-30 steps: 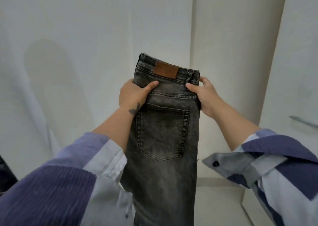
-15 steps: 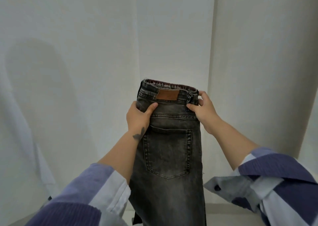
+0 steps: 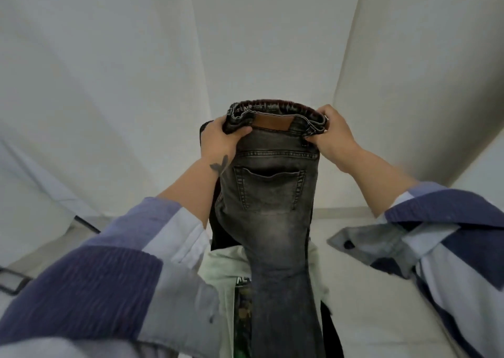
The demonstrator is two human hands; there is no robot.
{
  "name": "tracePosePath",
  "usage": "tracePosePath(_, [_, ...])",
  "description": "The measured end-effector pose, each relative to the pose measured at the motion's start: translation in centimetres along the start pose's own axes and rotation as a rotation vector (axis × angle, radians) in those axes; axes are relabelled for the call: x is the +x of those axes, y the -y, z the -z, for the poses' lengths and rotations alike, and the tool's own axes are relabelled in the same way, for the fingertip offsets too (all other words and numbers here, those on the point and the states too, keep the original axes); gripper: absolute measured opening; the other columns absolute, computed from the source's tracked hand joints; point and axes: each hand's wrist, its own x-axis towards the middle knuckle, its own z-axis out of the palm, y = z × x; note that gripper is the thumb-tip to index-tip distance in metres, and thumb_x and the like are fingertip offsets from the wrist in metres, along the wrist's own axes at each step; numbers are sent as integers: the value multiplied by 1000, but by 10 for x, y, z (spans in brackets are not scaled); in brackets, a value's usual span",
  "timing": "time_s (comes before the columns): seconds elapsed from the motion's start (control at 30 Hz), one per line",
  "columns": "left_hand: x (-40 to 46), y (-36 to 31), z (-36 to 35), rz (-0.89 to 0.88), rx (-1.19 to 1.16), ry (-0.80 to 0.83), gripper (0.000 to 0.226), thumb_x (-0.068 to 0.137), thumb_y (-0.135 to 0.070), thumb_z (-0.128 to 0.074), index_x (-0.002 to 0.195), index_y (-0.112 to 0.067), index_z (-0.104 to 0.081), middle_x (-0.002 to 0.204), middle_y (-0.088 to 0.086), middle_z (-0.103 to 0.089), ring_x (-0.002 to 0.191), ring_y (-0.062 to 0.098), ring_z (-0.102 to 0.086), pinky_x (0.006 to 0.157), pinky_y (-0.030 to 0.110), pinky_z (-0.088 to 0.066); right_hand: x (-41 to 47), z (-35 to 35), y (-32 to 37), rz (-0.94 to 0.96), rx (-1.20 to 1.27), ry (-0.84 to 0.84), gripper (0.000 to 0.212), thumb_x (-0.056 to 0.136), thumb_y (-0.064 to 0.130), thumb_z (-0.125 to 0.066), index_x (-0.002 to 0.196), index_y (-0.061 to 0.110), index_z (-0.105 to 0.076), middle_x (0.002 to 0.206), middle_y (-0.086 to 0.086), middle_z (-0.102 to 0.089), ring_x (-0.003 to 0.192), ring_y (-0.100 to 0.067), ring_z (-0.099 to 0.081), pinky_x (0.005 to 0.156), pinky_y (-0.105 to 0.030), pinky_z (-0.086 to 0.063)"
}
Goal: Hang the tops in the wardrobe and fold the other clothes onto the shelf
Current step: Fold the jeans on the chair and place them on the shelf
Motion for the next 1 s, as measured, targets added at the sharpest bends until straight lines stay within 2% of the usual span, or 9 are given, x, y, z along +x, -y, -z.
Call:
tracePosePath(0.13, [-42, 14, -1, 13, 74, 33, 31, 80, -22, -75, 109, -12, -69, 98, -4, -65, 95, 14, -60, 88, 29, -48, -41, -3, -25, -26, -27, 38, 39, 80, 0, -64, 75, 30, -41, 76, 11, -52, 79, -13, -49, 71, -27, -40])
tracePosePath(0.2, [-70, 18, 1, 26, 106, 42, 31, 81, -21, -74, 110, -12, -68, 98, -5, -64, 94, 12, -58, 84, 25, -45, -69, -1, -33, -29, -41, 64, 36, 82, 1, -62, 77, 30, -42, 76, 11, -52, 73, -9, -47, 65, -23, -39])
tracePosePath(0.3, [-116, 23, 6, 37, 141, 52, 31, 79, -19, -75, 109, -13, -69, 95, -6, -64, 93, 13, -59, 84, 24, -45, -117, 4, -42, -14, -92, 110, 23, 82, -1, -57, 91, 19, -49, 78, 7, -53, 69, -6, -45, 57, -16, -36])
tracePosePath(0.37, [-147, 25, 9, 51, 161, 48, 30, 78, -20, -76, 106, -14, -70, 98, -2, -68, 95, 16, -62, 88, 29, -48, -147, 9, -46, -8, -117, 130, 24, 81, -3, -55, 98, 14, -53, 84, 2, -56, 75, -13, -49, 63, -23, -40])
tracePosePath(0.47, [-193, 31, 12, 99, 186, 44, 32, 76, -22, -78, 106, -16, -71, 102, 3, -71, 97, 20, -64, 89, 33, -50, -188, 16, -52, -15, -106, 156, 29, 80, -5, -54, 97, 19, -54, 87, 0, -58, 81, -18, -53, 71, -28, -44])
tracePosePath(0.67, [-278, 48, 15, 195, 232, 93, 31, 75, -19, -77, 105, -14, -71, 101, 6, -72, 96, 25, -65, 91, 41, -51, -266, 23, -72, -67, -168, 248, 29, 82, -7, -52, 104, 12, -57, 91, -1, -58, 85, -18, -52, 71, -23, -38])
tracePosePath(0.8, [-329, 63, 13, 260, 252, 137, 27, 78, -18, -75, 105, -13, -71, 100, 7, -72, 94, 21, -65, 89, 35, -51, -307, 23, -90, -98, -215, 294, 35, 82, -10, -50, 110, 10, -58, 93, 0, -57, 88, -17, -52, 66, -17, -34])
tracePosePath(0.87, [-350, 72, 11, 290, 280, 157, 25, 79, -18, -75, 103, -12, -72, 99, 7, -72, 93, 21, -65, 87, 33, -51, -325, 22, -101, -124, -243, 285, 41, 81, -11, -50, 115, 10, -58, 96, 0, -56, 89, -15, -50, 68, -15, -33])
tracePosePath(1.0, [-379, 96, 10, 349, 339, 256, 22, 81, -20, -74, 102, -12, -72, 91, 4, -70, 87, 20, -62, 76, 27, -46, -365, 10, -134, -193, -258, 289, 41, 78, -13, -51, 110, 11, -59, 93, -1, -60, 86, -16, -53, 65, -14, -33])
